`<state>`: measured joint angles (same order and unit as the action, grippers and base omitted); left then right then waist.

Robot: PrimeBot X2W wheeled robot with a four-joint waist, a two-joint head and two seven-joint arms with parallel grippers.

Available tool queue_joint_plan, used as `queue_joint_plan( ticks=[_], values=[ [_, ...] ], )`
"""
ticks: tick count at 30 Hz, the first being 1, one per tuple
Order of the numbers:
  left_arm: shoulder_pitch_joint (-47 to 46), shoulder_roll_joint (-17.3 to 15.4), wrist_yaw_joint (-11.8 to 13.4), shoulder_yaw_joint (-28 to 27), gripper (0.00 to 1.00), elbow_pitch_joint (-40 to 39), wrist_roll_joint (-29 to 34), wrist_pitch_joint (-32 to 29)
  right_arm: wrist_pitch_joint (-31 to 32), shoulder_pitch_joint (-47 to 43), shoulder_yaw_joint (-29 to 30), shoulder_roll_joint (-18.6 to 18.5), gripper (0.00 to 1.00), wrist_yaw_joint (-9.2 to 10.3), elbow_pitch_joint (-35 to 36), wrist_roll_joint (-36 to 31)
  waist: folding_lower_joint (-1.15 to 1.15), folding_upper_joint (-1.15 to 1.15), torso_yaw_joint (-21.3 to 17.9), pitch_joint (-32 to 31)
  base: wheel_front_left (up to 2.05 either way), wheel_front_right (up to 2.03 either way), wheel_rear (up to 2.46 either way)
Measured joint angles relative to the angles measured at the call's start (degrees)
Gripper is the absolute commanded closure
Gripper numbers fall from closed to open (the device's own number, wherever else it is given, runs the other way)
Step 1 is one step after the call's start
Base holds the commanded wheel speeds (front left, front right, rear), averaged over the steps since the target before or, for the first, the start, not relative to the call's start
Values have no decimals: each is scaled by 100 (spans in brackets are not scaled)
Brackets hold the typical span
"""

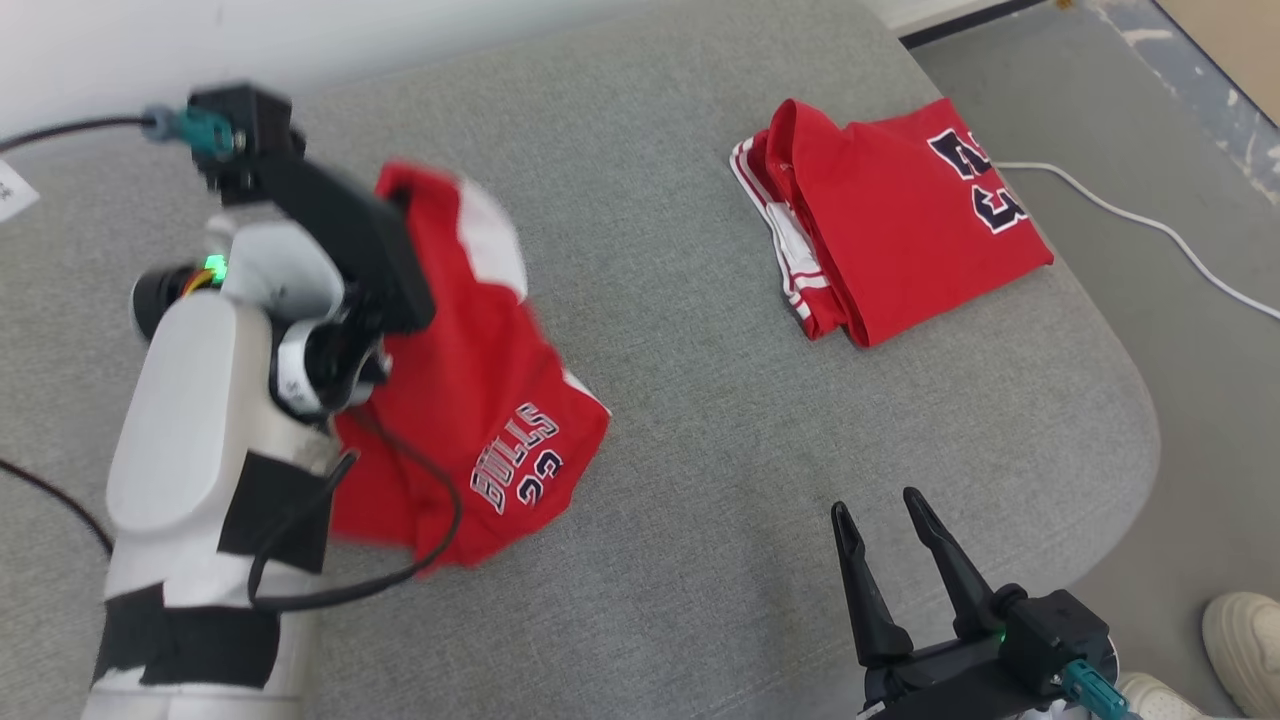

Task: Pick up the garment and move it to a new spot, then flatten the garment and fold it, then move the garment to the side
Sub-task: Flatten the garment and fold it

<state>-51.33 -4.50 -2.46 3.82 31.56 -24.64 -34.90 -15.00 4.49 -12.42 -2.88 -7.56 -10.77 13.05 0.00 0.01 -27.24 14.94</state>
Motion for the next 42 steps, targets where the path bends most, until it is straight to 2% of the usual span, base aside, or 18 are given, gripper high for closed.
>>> queue_joint_plan(
  ticks=[4,6,7,8,10,13,16,19,23,30,35,39,40,41,42],
  values=[
    [-425,145,-164,162,100,-194,-461,896,-7,-36,-20,0,0,0,-37,-13,0,-1,93,-139,0,0,0],
    [-582,132,-153,433,100,-311,-1042,1311,-8,-53,-15,-1,0,0,-59,-32,0,-1,144,-217,0,0,0],
    [-582,132,-153,433,100,-311,-1042,1311,-8,-53,-15,-1,0,0,-59,-32,0,-1,144,-217,0,0,0],
    [-647,134,-108,644,100,-397,-1436,1485,-8,-56,-26,1,0,0,-71,-36,0,-1,171,-257,0,0,0],
    [-749,162,73,1082,100,-606,-2148,1923,-8,-69,-14,0,0,0,-78,-40,0,-1,236,-326,0,0,0],
    [-887,169,458,1605,100,-953,-2775,2625,-9,-97,5,0,0,0,-76,-47,-1,-1,374,-405,0,0,0],
    [-842,164,817,1989,100,-1143,-3187,3156,-9,-119,78,-1,0,0,-67,-48,-1,-1,552,-458,0,0,0],
    [-336,179,1076,2175,100,-1189,-3507,3580,-9,-168,114,-1,0,0,-48,-47,-1,-1,762,-497,0,0,0],
    [728,163,1246,2198,100,-1000,-3800,4035,-9,-193,79,1,0,0,-22,-42,0,-1,1064,-530,0,0,0],
    [2394,4,1351,1922,100,-530,-3943,4665,-9,-197,79,1,0,0,11,-64,-1,-1,1525,-577,0,0,0],
    [3122,-105,1291,1826,100,-606,-3847,4880,-9,-234,144,0,0,0,14,-109,-1,-1,1754,-609,0,0,0],
    [3565,-190,1100,2210,100,-732,-3661,4746,-9,-267,163,1,0,0,5,-127,-1,-1,1857,-653,0,0,0],
    [3657,-202,1098,2270,64,-758,-3641,4689,-9,-273,160,1,0,0,2,-129,-1,-1,1872,-669,0,0,0],
    [3729,-248,1094,2382,0,-792,-3582,4629,-9,-274,160,1,0,0,-1,-130,-1,-1,1884,-685,0,0,0],
    [3777,-308,1102,2472,0,-827,-3507,4577,-9,-275,160,1,0,0,-3,-130,-1,-1,1894,-702,0,0,0]
  ],
)
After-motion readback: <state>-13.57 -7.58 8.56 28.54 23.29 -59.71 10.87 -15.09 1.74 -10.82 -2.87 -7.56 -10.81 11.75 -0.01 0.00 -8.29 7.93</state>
